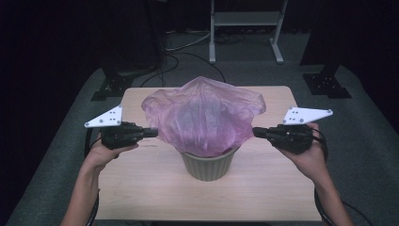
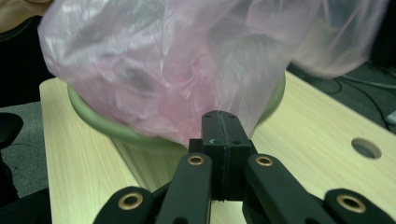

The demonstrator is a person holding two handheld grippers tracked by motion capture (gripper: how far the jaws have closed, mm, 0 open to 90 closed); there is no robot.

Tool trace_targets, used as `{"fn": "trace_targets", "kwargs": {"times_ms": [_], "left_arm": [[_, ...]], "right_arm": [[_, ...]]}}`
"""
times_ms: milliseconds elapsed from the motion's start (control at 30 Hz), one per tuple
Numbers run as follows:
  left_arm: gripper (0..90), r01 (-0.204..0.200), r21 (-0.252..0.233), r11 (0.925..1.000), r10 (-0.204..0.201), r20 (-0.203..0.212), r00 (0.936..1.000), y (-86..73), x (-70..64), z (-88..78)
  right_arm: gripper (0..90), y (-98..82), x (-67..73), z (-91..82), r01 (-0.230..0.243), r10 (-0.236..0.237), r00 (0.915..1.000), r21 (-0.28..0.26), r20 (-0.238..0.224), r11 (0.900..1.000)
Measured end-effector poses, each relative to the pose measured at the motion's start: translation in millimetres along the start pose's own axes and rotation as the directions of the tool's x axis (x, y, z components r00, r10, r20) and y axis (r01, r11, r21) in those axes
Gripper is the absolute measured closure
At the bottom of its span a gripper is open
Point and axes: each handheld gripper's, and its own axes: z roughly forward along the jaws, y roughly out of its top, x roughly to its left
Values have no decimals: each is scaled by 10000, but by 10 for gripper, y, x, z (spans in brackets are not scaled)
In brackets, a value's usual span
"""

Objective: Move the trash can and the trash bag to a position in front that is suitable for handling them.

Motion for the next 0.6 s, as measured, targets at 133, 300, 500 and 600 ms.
{"fn": "trace_targets", "kwargs": {"times_ms": [133, 300, 500, 600], "left_arm": [[900, 201, 15, 9998, -201, -29, 9998, -142, 5, 15], [900, 514, -42, 9987, -514, 7, 9987, -284, 19, 52], [900, 754, -41, 9971, -754, 68, 9971, -415, 40, 112], [900, 909, -1, 9959, -909, 50, 9958, -475, 54, 138]], "right_arm": [[900, -122, -34, 25, -226, 226, 9997, 185, 6, 9996], [900, -250, -76, 79, -475, 477, 9989, 407, -38, 9980], [900, -343, -95, 147, -681, 691, 9975, 580, -148, 9960], [900, -387, -108, 185, -716, 731, 9971, 715, -189, 9949]]}}
